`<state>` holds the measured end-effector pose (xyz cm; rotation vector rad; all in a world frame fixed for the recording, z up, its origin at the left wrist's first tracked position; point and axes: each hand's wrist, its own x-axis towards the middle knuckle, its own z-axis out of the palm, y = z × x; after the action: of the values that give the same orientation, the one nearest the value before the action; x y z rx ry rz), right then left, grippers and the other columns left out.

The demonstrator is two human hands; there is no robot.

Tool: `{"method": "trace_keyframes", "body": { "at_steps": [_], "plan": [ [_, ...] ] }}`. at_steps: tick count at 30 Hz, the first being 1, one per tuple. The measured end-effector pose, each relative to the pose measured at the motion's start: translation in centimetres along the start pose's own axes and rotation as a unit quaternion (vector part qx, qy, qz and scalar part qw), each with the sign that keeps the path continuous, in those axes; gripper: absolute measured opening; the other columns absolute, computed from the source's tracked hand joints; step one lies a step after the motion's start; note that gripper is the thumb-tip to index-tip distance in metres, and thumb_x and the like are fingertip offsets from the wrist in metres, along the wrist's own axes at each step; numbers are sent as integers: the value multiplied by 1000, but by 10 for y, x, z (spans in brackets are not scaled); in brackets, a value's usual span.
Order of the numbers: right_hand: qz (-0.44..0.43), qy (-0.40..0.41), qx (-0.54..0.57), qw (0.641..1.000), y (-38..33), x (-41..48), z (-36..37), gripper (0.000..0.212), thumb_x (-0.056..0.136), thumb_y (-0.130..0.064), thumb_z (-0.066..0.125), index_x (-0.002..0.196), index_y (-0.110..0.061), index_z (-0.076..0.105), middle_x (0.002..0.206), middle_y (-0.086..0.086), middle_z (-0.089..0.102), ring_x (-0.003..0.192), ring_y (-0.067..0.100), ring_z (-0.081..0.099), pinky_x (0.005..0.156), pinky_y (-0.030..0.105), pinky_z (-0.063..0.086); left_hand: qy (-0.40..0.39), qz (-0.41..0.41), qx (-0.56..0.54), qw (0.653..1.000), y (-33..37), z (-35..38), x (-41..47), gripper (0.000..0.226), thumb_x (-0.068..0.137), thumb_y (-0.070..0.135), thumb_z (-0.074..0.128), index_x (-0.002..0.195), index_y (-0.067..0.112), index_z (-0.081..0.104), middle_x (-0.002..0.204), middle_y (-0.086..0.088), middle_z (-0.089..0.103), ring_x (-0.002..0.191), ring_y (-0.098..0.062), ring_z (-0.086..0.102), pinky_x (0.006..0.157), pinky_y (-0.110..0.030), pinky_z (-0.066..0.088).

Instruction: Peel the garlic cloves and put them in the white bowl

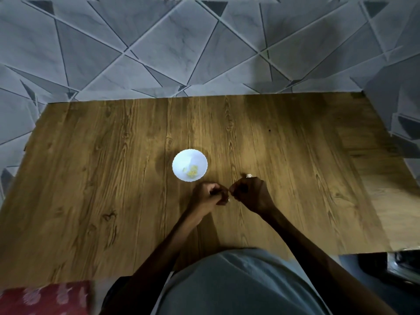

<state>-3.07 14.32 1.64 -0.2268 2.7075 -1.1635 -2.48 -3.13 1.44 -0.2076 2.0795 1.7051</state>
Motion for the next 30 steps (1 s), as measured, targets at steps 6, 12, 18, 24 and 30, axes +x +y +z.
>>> {"method": "trace_keyframes", "body": {
  "at_steps": [6, 12, 18, 24, 30],
  "plan": [
    [-42, 20, -33, 998, -3, -5, 6, 8, 90, -5, 66, 90, -12, 71, 83, -5, 68, 70, 3, 63, 64, 12, 50, -1, -54, -13, 998, 7, -1, 1, 14, 93, 0, 58, 102, -3, 68, 85, -10, 73, 73, -11, 72, 64, -17, 55],
    [-88, 54, -49, 993, -6, -6, 5, 8, 89, -3, 65, 90, -9, 71, 84, 2, 70, 72, 8, 64, 65, 19, 54, 8, -67, -31, 997, 8, -1, 2, 12, 94, 4, 58, 97, 4, 69, 86, -9, 74, 73, -9, 72, 65, -18, 56],
    [-98, 66, -51, 992, -8, -7, 8, 10, 87, -1, 66, 85, -10, 69, 79, -1, 68, 67, 8, 62, 62, 24, 54, 2, -76, -25, 997, 8, 3, 2, 22, 98, 6, 52, 106, -10, 65, 91, -18, 72, 67, -8, 70, 65, -18, 56],
    [-60, 62, -10, 996, -5, -7, 10, 8, 87, -2, 67, 87, -9, 71, 78, -6, 68, 64, -2, 60, 60, 9, 47, -9, -92, -53, 994, 11, 7, -1, 22, 100, 8, 50, 105, -11, 61, 83, -14, 65, 56, 0, 64, 56, -12, 51],
    [95, -13, 206, 974, -2, -7, 1, 13, 90, 7, 59, 91, -2, 70, 83, 9, 71, 73, 12, 69, 65, 22, 56, -25, -130, -127, 983, 12, 1, -1, 14, 96, 12, 57, 90, 6, 68, 73, -4, 69, 61, -7, 65, 62, -18, 54]
  ]
}}
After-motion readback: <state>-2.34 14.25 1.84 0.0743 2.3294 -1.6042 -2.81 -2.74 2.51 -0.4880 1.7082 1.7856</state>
